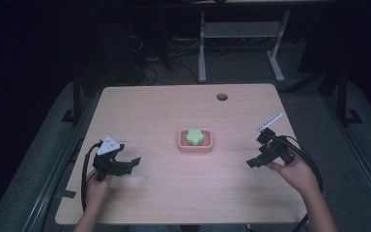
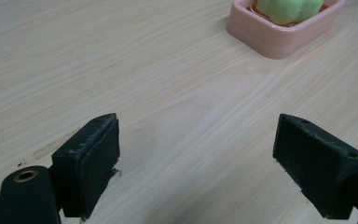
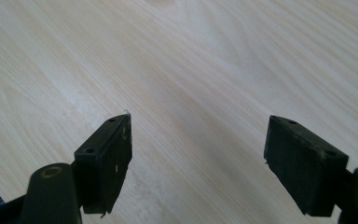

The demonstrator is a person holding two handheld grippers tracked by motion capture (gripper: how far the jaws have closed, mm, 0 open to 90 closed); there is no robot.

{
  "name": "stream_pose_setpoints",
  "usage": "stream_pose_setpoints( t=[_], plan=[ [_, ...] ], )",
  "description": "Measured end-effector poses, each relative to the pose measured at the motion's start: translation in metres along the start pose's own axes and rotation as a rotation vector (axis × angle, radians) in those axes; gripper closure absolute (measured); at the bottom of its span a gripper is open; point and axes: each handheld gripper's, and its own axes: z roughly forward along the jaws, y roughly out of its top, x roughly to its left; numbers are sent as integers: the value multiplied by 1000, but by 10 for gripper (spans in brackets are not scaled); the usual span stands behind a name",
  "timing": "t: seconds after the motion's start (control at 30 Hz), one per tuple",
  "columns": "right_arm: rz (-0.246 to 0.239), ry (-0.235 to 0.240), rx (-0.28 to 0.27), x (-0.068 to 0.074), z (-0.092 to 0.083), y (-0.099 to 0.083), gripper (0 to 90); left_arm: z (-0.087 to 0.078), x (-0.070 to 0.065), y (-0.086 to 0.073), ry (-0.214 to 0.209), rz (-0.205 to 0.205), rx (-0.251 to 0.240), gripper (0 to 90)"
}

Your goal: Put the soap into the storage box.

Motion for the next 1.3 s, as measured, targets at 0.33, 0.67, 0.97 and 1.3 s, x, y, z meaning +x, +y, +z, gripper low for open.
stream_pose_setpoints(
  t=[0.33,0.67,0.97,1.3],
  plan=[
    [18,-1,-6,1,1,-19,229,0,0,0,1,-2,0,144],
    [32,2,-7,3,7,-40,229,0,0,0,2,5,4,144],
    [57,8,-39,5,10,-64,229,1,-1,-1,6,6,10,144],
    [87,10,-83,6,14,-89,229,2,-1,-1,7,11,11,143]
  ],
)
